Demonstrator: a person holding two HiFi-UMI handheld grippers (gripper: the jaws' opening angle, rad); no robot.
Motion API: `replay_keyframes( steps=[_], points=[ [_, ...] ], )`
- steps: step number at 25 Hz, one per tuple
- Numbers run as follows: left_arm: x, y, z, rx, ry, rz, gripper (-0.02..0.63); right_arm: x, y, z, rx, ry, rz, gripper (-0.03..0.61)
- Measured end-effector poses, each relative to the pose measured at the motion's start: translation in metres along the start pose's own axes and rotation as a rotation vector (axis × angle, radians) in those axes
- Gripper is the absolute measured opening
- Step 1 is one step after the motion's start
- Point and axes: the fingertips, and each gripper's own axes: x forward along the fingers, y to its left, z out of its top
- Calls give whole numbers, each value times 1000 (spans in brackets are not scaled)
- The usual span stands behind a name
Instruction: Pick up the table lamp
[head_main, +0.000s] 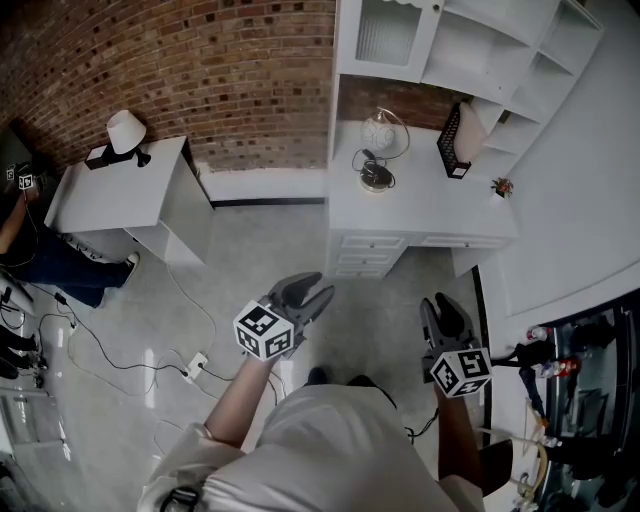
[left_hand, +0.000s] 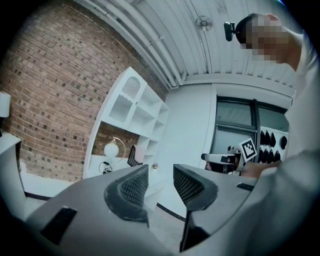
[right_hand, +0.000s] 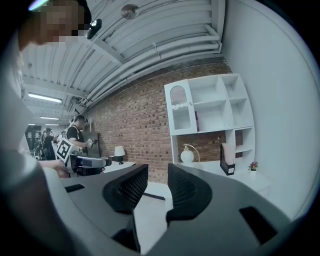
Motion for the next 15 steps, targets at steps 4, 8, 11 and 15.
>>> replay_keyframes(
  steps=[4, 8, 11, 15],
  points=[
    [-3, 3, -5, -3, 10, -13, 173, -1, 6, -6, 5, 2, -13, 137],
    [-2, 9, -8, -11, 18, -6, 173, 0, 2, -7, 16, 4, -22, 137],
    [3, 14, -9, -18, 18, 0, 173, 6, 0, -11, 31, 13, -15, 138],
    [17, 20, -14, -28, 25, 3, 177, 21, -9, -19, 45, 24, -1, 137]
  ],
)
